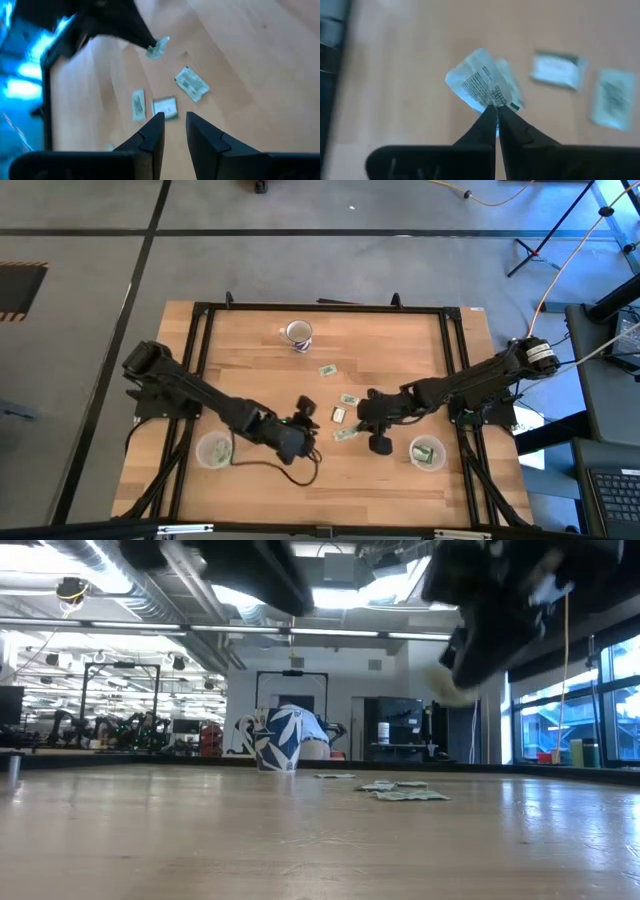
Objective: Pick and place Stevia / Truvia into bins
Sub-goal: Put the light green stevia packet into the left transparent container
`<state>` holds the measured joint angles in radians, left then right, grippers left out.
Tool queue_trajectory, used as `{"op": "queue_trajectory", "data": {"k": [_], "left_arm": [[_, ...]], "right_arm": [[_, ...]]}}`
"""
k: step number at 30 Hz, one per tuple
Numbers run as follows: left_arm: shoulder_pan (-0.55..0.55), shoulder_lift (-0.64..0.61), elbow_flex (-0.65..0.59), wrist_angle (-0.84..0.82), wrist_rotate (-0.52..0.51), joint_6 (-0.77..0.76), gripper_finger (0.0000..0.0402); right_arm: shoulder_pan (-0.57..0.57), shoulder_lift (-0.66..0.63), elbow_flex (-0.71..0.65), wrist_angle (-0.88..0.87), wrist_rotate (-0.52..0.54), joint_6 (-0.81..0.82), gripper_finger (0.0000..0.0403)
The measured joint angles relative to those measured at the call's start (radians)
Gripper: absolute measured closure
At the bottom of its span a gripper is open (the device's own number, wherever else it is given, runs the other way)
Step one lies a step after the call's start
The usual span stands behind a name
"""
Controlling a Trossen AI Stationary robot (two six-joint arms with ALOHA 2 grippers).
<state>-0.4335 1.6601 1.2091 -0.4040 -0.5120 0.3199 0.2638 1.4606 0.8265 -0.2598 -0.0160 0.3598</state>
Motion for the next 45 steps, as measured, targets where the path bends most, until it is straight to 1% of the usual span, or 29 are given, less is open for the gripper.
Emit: {"op": "queue_trajectory", "data": {"k": [4, 9, 12, 16, 20, 24, 28, 35, 40, 42, 45], "left_arm": [[0.018, 0.077, -0.001, 0.123, -0.013, 0.208, 0.0326], [0.031, 0.134, -0.001, 0.285, -0.017, 0.334, 0.0326], [0.038, 0.147, 0.000, 0.331, -0.009, 0.341, 0.0326], [0.051, 0.148, 0.000, 0.336, 0.023, 0.321, 0.0326], [0.056, 0.147, 0.000, 0.372, 0.027, 0.322, 0.0326], [0.065, 0.148, 0.000, 0.381, 0.050, 0.322, 0.0326], [0.071, 0.147, 0.000, 0.393, 0.098, 0.322, 0.0326], [0.070, 0.147, 0.000, 0.414, 0.134, 0.324, 0.0326], [0.069, 0.147, 0.000, 0.416, 0.184, 0.362, 0.0327], [0.068, 0.147, 0.000, 0.416, 0.186, 0.365, 0.0332], [0.068, 0.147, 0.000, 0.416, 0.186, 0.365, 0.0350]], "right_arm": [[0.000, -0.008, 0.002, 0.101, -0.080, -0.001, 0.0394], [0.000, -0.008, 0.002, 0.135, -0.092, -0.002, 0.0394], [0.002, -0.008, 0.002, 0.138, -0.092, -0.002, 0.0394], [0.003, -0.008, 0.002, 0.154, -0.092, -0.002, 0.0394], [0.003, -0.008, 0.002, 0.176, -0.093, -0.002, 0.0394], [0.003, -0.008, 0.002, 0.198, -0.117, -0.002, 0.0394], [0.003, -0.008, 0.002, 0.203, -0.117, 0.001, 0.0394], [0.003, -0.008, 0.002, 0.228, -0.117, 0.001, 0.0394], [0.003, -0.008, 0.002, 0.228, -0.117, 0.001, 0.0394], [0.003, -0.008, 0.002, 0.228, -0.117, 0.001, 0.0394], [0.003, -0.008, 0.002, 0.227, -0.116, 0.001, 0.0394]]}}
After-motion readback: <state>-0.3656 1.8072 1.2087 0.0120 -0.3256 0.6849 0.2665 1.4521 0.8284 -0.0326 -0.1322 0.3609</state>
